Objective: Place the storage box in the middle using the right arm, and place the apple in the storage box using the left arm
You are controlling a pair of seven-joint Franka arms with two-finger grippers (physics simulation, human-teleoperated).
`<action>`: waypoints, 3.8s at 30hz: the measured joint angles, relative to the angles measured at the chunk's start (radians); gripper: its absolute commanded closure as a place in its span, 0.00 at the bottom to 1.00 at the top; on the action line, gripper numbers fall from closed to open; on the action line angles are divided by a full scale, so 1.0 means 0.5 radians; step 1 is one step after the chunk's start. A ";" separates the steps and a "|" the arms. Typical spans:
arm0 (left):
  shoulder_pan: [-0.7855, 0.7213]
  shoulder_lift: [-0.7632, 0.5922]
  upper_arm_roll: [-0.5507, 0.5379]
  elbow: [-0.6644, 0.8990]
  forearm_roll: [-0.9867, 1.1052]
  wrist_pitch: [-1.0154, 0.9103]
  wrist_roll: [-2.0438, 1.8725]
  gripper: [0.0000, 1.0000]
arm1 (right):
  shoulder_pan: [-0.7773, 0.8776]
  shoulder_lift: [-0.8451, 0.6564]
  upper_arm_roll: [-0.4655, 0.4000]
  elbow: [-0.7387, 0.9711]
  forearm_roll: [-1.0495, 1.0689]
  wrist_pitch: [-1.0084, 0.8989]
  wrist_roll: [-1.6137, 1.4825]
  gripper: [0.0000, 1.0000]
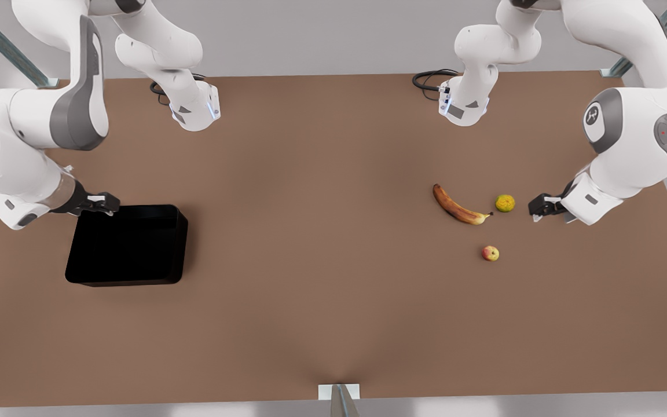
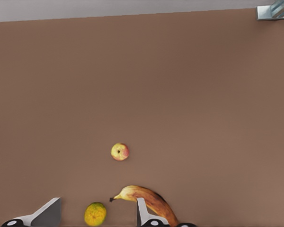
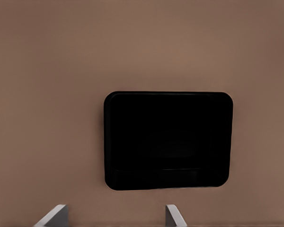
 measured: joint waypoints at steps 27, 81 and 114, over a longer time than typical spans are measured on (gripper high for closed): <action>0.308 1.258 0.433 -0.272 -2.639 -0.203 -1.197 0.00 | -0.354 0.770 -0.571 -0.827 -0.065 1.467 -0.812 0.45; 0.354 1.463 0.427 -0.333 -2.388 -0.080 -0.933 0.36 | -0.203 1.012 -0.350 -0.467 -0.078 1.108 -1.144 0.77; -0.147 0.730 0.310 -0.135 -1.905 0.037 -2.161 0.49 | 0.630 1.274 0.248 0.192 -0.047 0.987 0.174 0.79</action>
